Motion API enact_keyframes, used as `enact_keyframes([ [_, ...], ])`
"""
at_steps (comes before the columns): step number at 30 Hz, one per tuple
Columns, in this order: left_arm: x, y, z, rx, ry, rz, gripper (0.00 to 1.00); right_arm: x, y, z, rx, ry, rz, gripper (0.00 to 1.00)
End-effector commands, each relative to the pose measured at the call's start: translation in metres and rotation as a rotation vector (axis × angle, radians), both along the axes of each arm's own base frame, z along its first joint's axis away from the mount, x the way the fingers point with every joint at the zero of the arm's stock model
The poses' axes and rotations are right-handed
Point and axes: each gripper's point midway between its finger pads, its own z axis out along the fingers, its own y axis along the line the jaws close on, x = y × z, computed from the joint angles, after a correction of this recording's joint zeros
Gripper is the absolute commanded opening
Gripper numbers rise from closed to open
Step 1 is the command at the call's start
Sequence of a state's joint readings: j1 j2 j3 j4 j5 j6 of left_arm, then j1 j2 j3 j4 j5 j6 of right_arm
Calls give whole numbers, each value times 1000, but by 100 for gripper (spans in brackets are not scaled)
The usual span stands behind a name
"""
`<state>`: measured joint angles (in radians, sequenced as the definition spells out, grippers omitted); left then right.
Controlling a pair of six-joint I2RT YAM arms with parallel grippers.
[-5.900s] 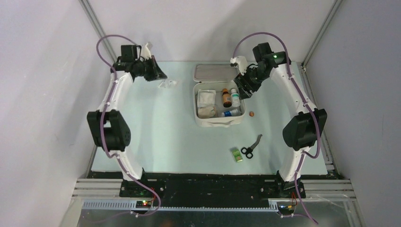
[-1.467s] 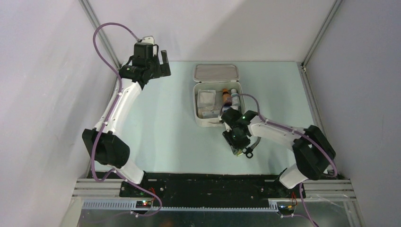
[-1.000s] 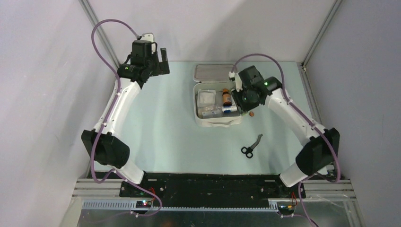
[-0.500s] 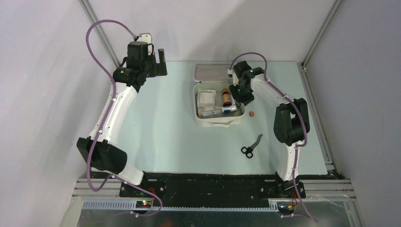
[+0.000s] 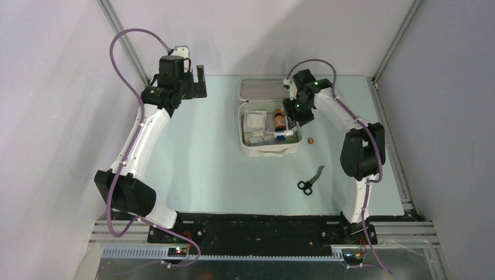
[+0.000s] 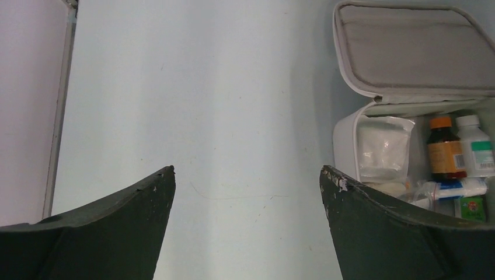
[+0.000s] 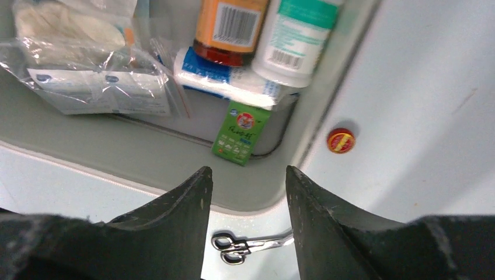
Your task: Organize the medicine kit
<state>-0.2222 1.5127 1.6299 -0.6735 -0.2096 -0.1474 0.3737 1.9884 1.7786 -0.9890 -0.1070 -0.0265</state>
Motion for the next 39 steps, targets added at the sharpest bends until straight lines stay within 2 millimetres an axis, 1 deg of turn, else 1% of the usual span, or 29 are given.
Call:
enact_keyframes([
  [1, 2, -9, 16, -16, -50, -70, 99, 26, -18, 75, 114, -185, 3, 56],
  [4, 5, -25, 9, -47, -26, -156, 100, 38, -40, 88, 120, -229, 58, 64],
  [5, 7, -28, 6, -54, -17, -174, 99, 40, -47, 84, 133, -212, 56, 67],
  [6, 8, -38, 2, -83, -2, -220, 100, 47, -50, 91, 139, -232, 71, 75],
  [7, 9, -42, 1, -106, 5, -235, 100, 49, -53, 83, 167, -199, 75, 76],
  [8, 10, -51, -4, -139, 24, -275, 100, 54, -53, 89, 184, -213, 83, 78],
  [9, 11, -53, -8, -165, 37, -284, 100, 58, -53, 83, 231, -189, 88, 80],
  [10, 13, -63, -17, -202, 66, -330, 100, 63, -54, 85, 256, -194, 81, 81],
  [11, 15, -64, -21, -230, 79, -341, 100, 67, -50, 78, 298, -177, 87, 83],
  [12, 18, -76, -31, -288, 119, -399, 100, 72, -47, 82, 323, -186, 92, 84],
  [13, 18, -82, -28, -371, 135, -436, 100, 77, -41, 73, 361, -162, 104, 86],
  [14, 25, -85, -44, -420, 186, -442, 100, 84, -38, 79, 379, -182, 112, 86],
  [15, 26, -90, -39, -516, 208, -466, 100, 89, -33, 68, 409, -156, 118, 87],
  [16, 35, -92, -54, -564, 251, -462, 100, 98, -30, 74, 429, -172, 112, 87],
  [17, 39, -90, -53, -635, 272, -439, 100, 103, -25, 64, 465, -140, 93, 88],
  [18, 50, -91, -63, -670, 282, -419, 100, 109, -22, 70, 486, -155, 89, 89],
  [19, 57, -89, -63, -681, 271, -415, 100, 113, -17, 68, 530, -136, 72, 90],
  [20, 68, -90, -74, -695, 279, -405, 100, 116, -13, 65, 557, -127, 70, 90],
  [22, 88, -92, -87, -747, 299, -376, 100, 116, -9, 60, 588, -93, 35, 91],
  [23, 99, -95, -101, -777, 322, -369, 100, 114, -8, 54, 595, -70, 20, 91],
  [24, 108, -98, -103, -814, 321, -351, 100, 113, -8, 52, 593, -62, 19, 91],
  [25, 115, -100, -117, -839, 341, -344, 100, 111, -10, 46, 582, -51, 20, 91],
  [26, 121, -104, -117, -877, 334, -347, 100, 109, -12, 41, 567, -43, 17, 91],
  [27, 126, -106, -131, -904, 357, -341, 100, 107, -14, 37, 557, -37, 22, 91],
  [28, 132, -113, -127, -954, 345, -360, 100, 105, -17, 34, 548, -28, 26, 91],
  [29, 141, -117, -135, -999, 342, -357, 100, 104, -18, 33, 545, -24, 28, 91],
  [30, 142, -122, -138, -1032, 352, -374, 100, 101, -22, 32, 538, -14, 31, 91],
  [33, 157, -138, -143, -1179, 344, -402, 100, 97, -36, 38, 503, -31, 41, 91],
  [39, 176, -160, -168, -1233, 370, -372, 95, 76, -62, 48, 394, -24, 53, 92],
])
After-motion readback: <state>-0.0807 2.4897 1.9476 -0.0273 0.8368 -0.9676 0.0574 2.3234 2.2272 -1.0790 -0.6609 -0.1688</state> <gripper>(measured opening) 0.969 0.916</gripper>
